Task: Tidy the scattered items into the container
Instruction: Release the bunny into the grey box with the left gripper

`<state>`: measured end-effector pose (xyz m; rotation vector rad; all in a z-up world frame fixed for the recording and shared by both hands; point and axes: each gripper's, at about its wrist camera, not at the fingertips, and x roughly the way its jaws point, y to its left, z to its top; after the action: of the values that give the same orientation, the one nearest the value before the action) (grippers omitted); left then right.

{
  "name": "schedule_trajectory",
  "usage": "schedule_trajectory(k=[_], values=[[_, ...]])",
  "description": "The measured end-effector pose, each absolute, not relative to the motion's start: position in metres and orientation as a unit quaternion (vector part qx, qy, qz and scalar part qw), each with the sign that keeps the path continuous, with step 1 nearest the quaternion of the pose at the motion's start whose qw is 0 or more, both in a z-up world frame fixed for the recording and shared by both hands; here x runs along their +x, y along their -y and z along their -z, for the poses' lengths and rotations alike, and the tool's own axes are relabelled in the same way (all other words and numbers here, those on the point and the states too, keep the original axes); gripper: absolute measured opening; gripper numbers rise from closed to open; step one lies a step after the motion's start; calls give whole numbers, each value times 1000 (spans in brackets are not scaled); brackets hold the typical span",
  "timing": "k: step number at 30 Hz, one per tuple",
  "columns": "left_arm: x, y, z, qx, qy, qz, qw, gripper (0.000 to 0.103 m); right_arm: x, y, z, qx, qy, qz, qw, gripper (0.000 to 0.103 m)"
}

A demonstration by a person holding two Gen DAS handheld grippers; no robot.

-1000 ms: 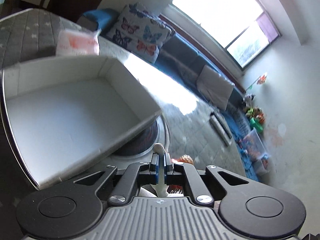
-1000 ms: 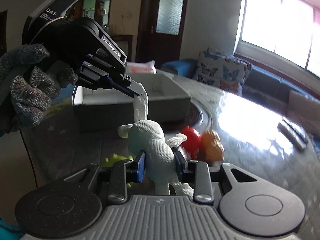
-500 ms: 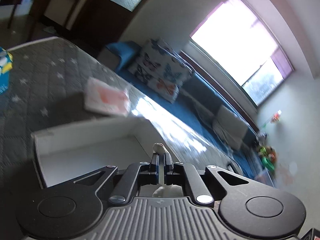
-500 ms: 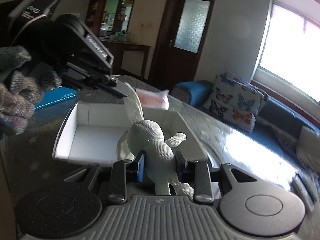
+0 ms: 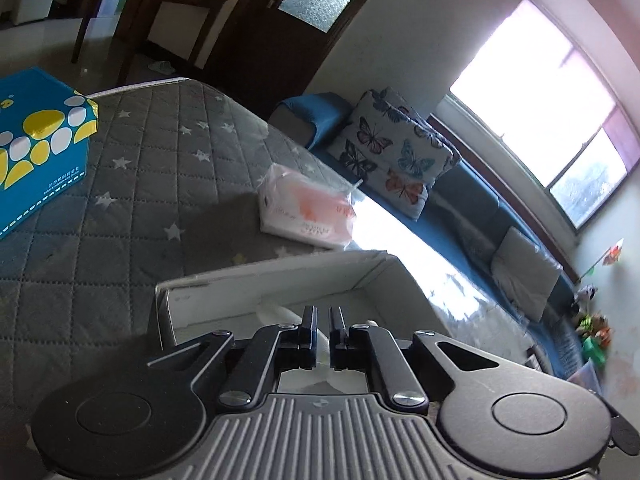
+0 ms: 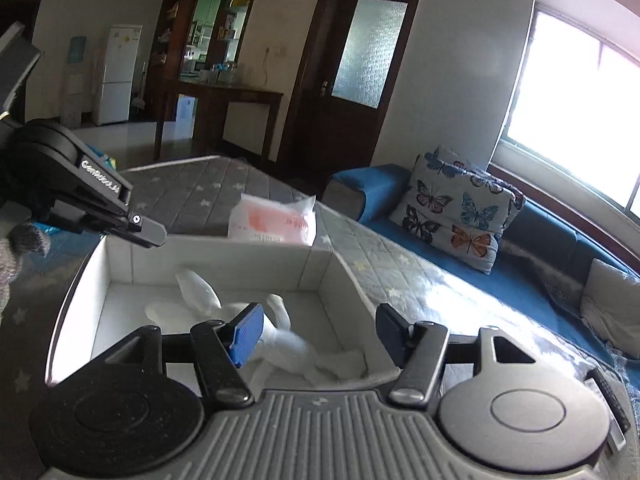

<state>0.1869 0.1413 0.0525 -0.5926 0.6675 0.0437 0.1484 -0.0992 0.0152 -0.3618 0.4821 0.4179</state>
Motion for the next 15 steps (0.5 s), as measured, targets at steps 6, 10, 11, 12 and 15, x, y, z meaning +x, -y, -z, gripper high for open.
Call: schedule_trajectory(k=[6,10,11,12,15], values=[[166,-115,-57,-265,-327,10,907,13,113,117,-16,-174,-242,-213,930,65],[147,-93,-58,-240,-335,31,911,14,86,127,-11,-170,-244,-224,928,69],[142,-89,-59,-234,-335,37,912,16,82,128,-10,-170,-244,-226,928,69],[138,-84,-59,-228,-335,43,913,16,71,128,-7,-169,-246,-229,926,71],[125,-70,-58,-209,-337,58,916,17,50,134,2,-163,-255,-235,924,74]])
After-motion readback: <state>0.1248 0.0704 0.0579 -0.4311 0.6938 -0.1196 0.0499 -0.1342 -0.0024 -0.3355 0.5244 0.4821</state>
